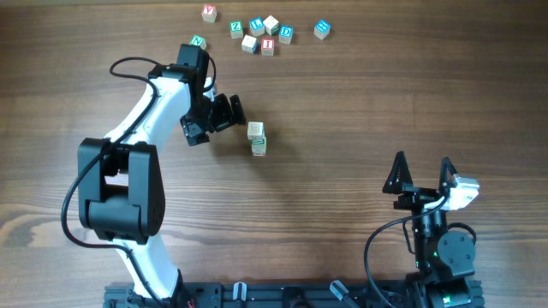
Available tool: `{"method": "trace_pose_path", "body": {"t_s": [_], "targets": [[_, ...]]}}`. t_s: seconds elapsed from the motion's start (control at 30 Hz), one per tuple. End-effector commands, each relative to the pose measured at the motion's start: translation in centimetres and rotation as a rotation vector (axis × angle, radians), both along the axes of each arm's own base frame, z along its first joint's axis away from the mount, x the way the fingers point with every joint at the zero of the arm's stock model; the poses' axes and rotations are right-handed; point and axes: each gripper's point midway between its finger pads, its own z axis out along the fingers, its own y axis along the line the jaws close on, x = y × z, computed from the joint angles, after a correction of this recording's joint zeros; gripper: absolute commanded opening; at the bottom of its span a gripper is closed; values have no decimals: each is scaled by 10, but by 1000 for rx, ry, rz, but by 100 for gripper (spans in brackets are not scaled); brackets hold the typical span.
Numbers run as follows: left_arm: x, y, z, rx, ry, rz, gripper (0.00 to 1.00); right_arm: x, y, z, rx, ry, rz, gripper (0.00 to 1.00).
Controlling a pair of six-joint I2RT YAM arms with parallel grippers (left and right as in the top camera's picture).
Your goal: Form a tower
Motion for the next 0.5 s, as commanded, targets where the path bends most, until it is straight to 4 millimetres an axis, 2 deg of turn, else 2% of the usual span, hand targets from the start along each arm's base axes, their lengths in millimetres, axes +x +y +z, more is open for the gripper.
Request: {"method": "trace_pose_path", "body": {"t_s": [0.0, 0.13, 0.23, 0.3, 0.47], "targets": [[-3, 6, -9, 21, 24, 11, 100, 0, -3, 2, -15, -9, -15, 99], [-3, 6, -9, 21, 22, 11, 100, 0, -3, 2, -15, -8, -15, 100], [1, 6, 8, 14, -24, 12, 100, 0, -3, 2, -15, -8, -15, 100], [4, 5, 29, 5, -80, 12, 100, 0, -3, 2, -15, -9, -15, 100], [5, 5, 114, -29, -306, 14, 100, 0, -3, 2, -15, -8, -15, 100]]}}
